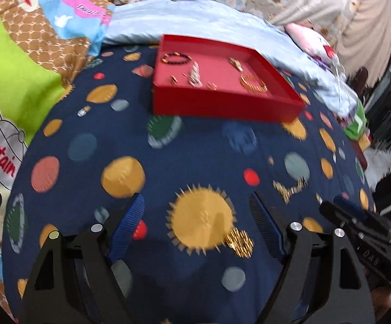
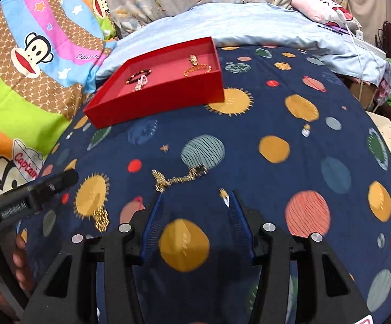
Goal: Organize jewelry
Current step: 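Move the left tool to the short gold chain and close on it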
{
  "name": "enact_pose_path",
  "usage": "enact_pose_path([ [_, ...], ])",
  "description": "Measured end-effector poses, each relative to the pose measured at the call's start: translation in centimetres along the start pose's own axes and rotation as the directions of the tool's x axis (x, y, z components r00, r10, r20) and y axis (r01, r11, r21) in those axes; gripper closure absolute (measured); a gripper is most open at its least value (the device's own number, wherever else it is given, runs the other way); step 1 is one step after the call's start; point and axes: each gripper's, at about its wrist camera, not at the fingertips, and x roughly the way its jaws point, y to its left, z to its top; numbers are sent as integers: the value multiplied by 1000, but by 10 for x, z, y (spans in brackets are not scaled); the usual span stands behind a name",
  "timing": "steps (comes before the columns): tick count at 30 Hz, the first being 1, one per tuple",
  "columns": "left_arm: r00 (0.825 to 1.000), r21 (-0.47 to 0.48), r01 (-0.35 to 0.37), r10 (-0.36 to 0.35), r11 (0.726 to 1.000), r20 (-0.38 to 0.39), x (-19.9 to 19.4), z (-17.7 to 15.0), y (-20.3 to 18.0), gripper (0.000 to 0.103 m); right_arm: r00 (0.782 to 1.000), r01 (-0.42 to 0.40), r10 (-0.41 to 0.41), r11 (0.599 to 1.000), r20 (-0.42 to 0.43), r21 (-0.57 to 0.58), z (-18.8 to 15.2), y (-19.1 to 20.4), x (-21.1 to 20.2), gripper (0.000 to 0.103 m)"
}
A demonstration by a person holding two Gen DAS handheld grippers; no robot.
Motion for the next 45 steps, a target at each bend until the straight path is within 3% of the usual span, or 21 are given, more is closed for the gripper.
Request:
enact_pose_path([
  [9,999,85,-14,18,996,-41,13,-27,-28,26,1000,14,-14,1000,3,13,-12,-7,-13,53],
  [18,998,148,-23,30,989,-47,20,-36,-40,43,1000,13,-13,1000,8,13,-14,-6,-16,53],
  [20,999,153,-26,33,988,-43,20,-36,-40,48,1000,13,-13,1000,10,13,-14,-6,-17,53],
  [28,998,151,15,-5,988,-66,17,-35,-39,92,1000,0,0,1000,-1,6,-15,-2,-15,53],
  [32,997,150,32,-21,988,-70,13,-36,-40,97,1000,-14,14,1000,-9,-1,-15,4,-10,53],
  [45,998,136,53,-46,989,-52,0,-30,-38,97,999,-39,38,999,-6,-19,-11,20,-5,53],
])
